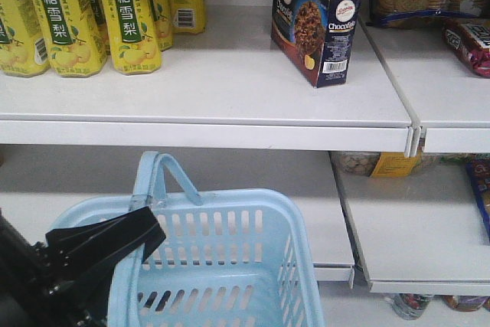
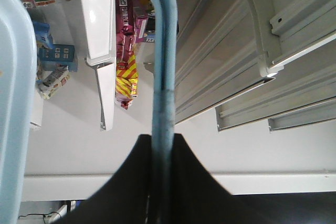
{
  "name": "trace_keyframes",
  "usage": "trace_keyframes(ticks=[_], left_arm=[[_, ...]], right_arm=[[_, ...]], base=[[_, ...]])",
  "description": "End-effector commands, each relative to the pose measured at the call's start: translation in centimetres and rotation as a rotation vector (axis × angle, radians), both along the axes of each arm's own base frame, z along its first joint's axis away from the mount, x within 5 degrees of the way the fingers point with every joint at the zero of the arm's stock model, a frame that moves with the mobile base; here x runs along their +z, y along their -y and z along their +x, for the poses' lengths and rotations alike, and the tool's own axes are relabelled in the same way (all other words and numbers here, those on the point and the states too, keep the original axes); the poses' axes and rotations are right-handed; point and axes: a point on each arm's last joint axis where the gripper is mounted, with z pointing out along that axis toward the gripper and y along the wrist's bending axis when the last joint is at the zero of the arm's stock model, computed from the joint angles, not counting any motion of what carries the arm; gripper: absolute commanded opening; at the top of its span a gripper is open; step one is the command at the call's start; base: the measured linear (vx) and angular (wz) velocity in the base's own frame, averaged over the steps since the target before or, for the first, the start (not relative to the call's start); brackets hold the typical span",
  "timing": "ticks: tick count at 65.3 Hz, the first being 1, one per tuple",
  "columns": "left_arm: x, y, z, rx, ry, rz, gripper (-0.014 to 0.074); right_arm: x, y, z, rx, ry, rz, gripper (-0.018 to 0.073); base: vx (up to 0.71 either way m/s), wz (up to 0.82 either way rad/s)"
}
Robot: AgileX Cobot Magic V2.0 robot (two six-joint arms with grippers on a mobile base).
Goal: Left arm holds basket, right arm returns cookies
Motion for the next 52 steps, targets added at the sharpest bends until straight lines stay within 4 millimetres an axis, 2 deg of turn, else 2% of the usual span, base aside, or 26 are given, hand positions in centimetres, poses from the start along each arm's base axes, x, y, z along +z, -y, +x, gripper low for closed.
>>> trace_keyframes(ticks=[1, 24, 52], left_arm=[[1.9, -0.7, -0.5, 0.010, 0.054, -0.076, 0.0000], [1.7, -4.0, -1.3, 0.171, 0.020, 0.078, 0.0000], [0.5, -7.5, -0.6, 0.471, -0.059, 0.244, 0.0000]], right_arm=[[1.2, 0.1, 0.0, -0.019, 0.076, 0.018, -0.0011], [1.2, 0.1, 0.0, -0.019, 0.076, 0.018, -0.0011], [1.2, 0.1, 0.0, -0.019, 0.076, 0.018, -0.0011]], base=[[0.00, 0.00], [0.00, 0.00], [0.00, 0.00]])
